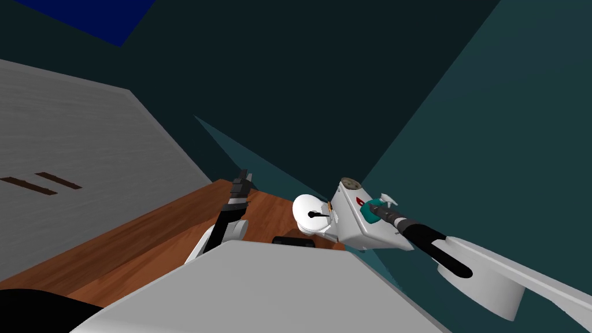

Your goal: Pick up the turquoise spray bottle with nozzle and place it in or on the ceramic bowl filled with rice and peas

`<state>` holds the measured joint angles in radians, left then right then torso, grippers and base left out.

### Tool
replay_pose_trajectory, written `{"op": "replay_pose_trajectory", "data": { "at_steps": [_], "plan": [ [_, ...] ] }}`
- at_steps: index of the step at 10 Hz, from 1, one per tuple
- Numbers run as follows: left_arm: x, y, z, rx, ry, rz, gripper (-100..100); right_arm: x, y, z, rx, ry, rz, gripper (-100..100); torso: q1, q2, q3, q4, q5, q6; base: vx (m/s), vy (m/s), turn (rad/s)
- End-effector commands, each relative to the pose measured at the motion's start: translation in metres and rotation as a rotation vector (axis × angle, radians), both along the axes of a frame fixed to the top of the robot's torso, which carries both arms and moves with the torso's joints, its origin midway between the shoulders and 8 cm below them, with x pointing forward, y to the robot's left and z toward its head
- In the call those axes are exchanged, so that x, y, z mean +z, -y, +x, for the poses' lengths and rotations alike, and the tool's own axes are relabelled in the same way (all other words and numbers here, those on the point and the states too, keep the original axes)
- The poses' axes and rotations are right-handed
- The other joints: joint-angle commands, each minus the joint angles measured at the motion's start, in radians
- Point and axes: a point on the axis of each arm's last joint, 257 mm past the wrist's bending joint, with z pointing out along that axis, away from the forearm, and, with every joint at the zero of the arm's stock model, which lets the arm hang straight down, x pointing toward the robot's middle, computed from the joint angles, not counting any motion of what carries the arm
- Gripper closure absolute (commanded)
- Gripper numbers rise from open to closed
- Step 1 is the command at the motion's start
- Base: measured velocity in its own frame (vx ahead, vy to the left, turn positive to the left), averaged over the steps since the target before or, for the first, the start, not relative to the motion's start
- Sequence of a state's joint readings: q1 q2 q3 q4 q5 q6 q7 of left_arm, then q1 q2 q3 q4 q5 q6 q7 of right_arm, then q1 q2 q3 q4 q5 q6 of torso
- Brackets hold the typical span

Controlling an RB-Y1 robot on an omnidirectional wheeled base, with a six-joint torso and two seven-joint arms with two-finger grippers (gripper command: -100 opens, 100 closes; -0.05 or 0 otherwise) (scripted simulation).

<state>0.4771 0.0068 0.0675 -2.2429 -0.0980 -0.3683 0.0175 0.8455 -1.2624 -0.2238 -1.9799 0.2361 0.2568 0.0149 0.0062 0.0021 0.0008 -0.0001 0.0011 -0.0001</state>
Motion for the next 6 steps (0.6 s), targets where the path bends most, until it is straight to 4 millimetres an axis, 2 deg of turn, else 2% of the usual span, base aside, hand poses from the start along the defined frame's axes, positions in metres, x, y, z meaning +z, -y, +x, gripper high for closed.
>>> {"op": "replay_pose_trajectory", "data": {
  "at_steps": [1,4,5,6],
  "plan": [
    [0.0,0.0,0.0,0.0,0.0,0.0,0,0.015,0.004,0.01,0.016,0.014,-0.016,100,0.0,0.0,0.0,0.0,0.0,0.0,-0.048,0.079,-0.058],
    [0.0,0.0,0.0,0.0,0.0,0.0,0,0.052,0.017,0.035,0.05,0.042,-0.055,100,0.003,0.002,0.001,0.001,0.001,0.0,-0.056,0.088,-0.079],
    [0.0,0.0,0.0,0.0,0.0,0.0,0,0.052,0.016,0.035,0.052,0.041,-0.056,100,0.004,0.003,0.002,0.001,0.001,0.0,-0.048,0.049,-0.043],
    [0.0,0.0,0.0,0.0,0.0,0.0,0,0.066,0.021,0.044,0.061,0.053,-0.065,100,0.002,0.002,0.001,0.001,0.001,-0.001,-0.044,0.039,-0.043]
  ]
}}
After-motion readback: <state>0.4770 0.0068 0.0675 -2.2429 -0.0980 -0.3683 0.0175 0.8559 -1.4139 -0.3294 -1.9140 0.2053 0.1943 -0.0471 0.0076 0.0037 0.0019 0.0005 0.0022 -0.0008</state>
